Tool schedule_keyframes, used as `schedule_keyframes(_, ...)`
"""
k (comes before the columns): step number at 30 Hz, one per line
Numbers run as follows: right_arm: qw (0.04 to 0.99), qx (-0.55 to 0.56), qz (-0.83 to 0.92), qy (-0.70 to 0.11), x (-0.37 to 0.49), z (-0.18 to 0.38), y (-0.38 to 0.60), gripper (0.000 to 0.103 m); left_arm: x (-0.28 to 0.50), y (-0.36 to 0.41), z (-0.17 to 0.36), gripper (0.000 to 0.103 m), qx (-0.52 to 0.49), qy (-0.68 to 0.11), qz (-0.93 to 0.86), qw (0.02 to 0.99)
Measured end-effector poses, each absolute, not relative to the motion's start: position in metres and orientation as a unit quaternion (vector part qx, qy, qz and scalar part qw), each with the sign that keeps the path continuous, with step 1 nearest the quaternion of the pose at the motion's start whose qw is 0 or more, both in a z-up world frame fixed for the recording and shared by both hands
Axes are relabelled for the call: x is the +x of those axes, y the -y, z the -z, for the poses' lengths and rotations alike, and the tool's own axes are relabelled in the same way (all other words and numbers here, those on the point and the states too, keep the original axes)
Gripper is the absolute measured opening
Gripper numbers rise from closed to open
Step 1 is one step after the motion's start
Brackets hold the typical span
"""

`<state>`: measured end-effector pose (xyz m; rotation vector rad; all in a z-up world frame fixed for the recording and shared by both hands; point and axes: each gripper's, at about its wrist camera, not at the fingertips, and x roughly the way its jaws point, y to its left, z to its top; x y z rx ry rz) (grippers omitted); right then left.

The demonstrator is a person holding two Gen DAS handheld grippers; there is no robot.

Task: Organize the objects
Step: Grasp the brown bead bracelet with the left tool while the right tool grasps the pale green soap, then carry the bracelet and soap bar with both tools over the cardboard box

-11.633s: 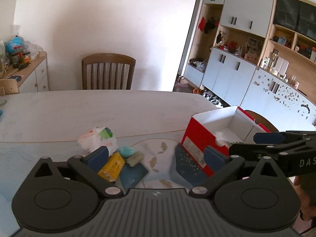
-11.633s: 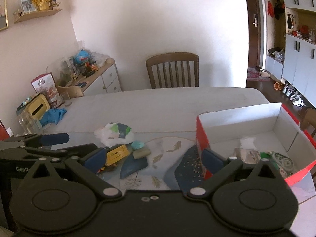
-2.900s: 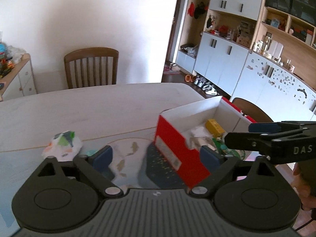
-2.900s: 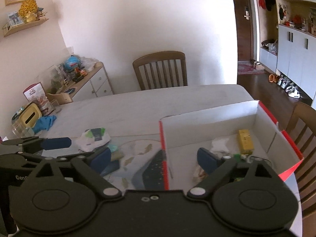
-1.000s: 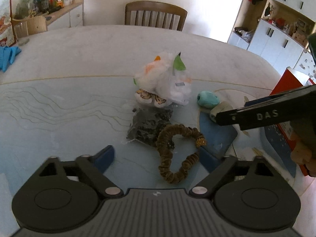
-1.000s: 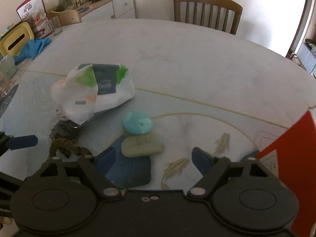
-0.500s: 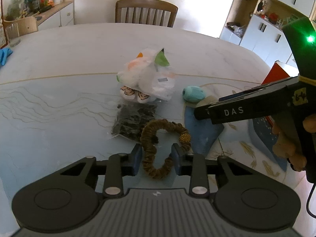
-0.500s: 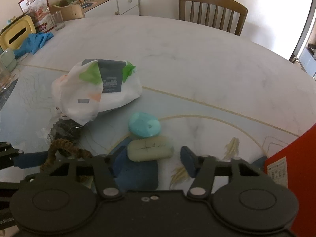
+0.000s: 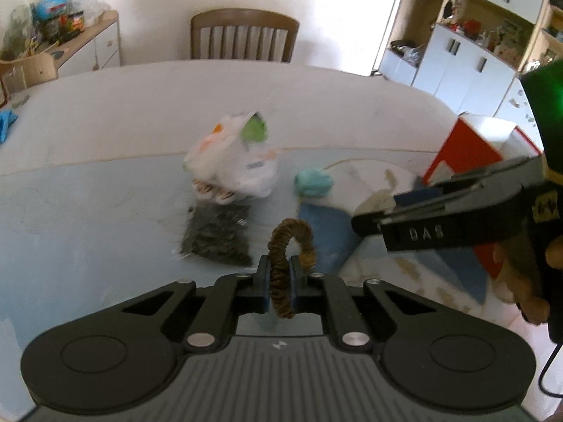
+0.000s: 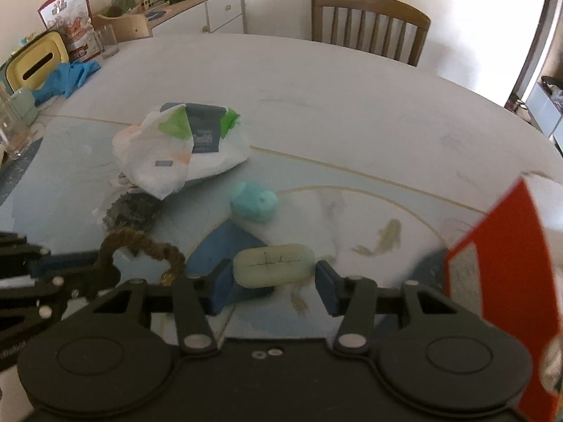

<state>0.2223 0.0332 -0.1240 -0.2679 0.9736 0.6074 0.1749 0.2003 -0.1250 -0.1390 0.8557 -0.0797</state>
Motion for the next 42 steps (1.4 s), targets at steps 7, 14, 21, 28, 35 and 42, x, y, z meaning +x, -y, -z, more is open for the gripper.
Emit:
schedule_keyframes(7,0.841,-0.110,-0.281,-0.449,0.201,0.099,-0.004,0.049,0.171,-0.174,0.102,0.009,-0.042,-0.412,0.059,0.908)
schedule_keyframes(14,0.852,-0.081,-0.274,-0.438,0.177,0.072,0.027,0.049,0.160,-0.154,0.077,0.009,-0.032,-0.396,0.083,0.914)
schedule_keyframes(21,0.863,-0.073,-0.268,-0.421,0.158,0.048,0.053,0.049,0.156,-0.128,0.051,0.009,-0.021,-0.394,0.101,0.913)
schedule_keyframes(28,0.876,-0.055,-0.261,-0.401,0.149,0.026,0.083,0.049,0.152,-0.094,0.026,0.009,-0.009,-0.371,0.132,0.919)
schedule_keyframes(35,0.887,-0.042,-0.248,-0.387,0.149,0.017,0.117,0.049,0.155,-0.058,0.009,0.009,0.006,-0.351,0.151,0.924)
schedule_keyframes(42,0.892,-0.031,-0.233,-0.386,0.154,0.017,0.155,0.049,0.165,-0.018,0.003,0.009,0.012,-0.344,0.169,0.923)
